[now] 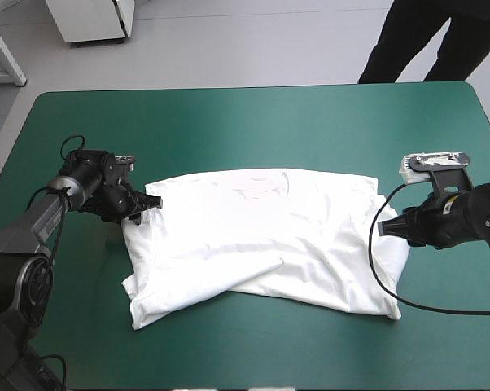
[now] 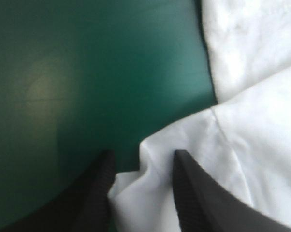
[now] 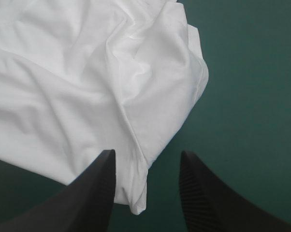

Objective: Fold the cloth

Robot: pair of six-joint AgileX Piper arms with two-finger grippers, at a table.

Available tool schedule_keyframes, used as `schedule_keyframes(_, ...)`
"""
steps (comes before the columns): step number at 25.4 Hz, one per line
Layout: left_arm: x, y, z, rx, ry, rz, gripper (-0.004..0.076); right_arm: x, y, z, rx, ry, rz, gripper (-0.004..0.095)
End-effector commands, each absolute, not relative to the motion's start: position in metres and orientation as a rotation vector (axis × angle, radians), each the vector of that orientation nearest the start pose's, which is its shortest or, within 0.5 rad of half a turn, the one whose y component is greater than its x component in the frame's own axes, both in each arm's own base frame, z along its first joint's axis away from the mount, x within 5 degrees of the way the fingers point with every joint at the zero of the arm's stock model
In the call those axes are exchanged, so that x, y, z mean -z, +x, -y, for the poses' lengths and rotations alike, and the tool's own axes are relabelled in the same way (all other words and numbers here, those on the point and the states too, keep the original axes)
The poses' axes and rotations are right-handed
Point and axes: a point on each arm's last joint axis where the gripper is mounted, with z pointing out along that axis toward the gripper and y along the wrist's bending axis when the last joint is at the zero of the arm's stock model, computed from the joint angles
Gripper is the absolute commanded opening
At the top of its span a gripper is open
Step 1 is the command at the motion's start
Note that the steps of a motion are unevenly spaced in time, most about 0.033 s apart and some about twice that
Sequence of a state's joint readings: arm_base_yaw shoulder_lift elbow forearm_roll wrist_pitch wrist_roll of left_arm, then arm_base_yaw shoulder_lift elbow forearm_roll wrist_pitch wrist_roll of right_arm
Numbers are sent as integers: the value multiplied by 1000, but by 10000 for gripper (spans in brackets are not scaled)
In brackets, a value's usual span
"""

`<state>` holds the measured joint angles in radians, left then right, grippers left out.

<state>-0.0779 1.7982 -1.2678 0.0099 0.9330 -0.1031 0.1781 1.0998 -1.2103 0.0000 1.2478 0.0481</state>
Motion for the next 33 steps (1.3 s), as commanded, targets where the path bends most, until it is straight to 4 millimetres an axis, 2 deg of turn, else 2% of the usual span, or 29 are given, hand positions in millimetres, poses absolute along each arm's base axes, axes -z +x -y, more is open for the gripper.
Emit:
schedule_keyframes(1,-218,353,25,-7,-32,-2936,84,-396,186,-32,-73,-167,-2570,395)
schedule_keyframes(2,-220,353,25,-6,-32,-2932,15,-396,186,-32,-73,-167,-2570,395)
schedule_keyframes(3,-222,352,25,-6,-32,-2926,-17,-396,186,-32,-73,-167,-2570,394)
schedule_keyframes(4,-224,351,25,-5,-28,-2918,-16,-396,186,-32,-73,-167,-2570,390)
schedule_keyframes(7,-249,345,24,4,-22,-2837,-22,-396,186,-32,-71,-167,-2569,372)
schedule_keyframes(8,-263,340,24,16,-22,-2790,-22,-396,186,-32,-73,-167,-2570,372)
schedule_keyframes(11,-289,330,31,123,20,-2698,-22,-396,186,-33,-84,-166,-2570,372)
schedule_keyframes(12,-298,326,38,221,33,-2663,-22,-396,186,-33,-84,-166,-2570,362)
schedule_keyframes(15,-305,323,62,380,97,-2607,-22,-396,186,-33,-84,-166,-2570,347)
schedule_keyframes(21,-300,320,117,449,300,-2546,-22,-397,186,-34,-94,-166,-2569,347)
schedule_keyframes(24,-289,322,134,467,320,-2566,-22,-397,186,-34,-95,-161,-2569,347)
schedule_keyframes(33,-243,335,136,395,345,-2741,-21,-397,186,-34,-95,-161,-2569,347)
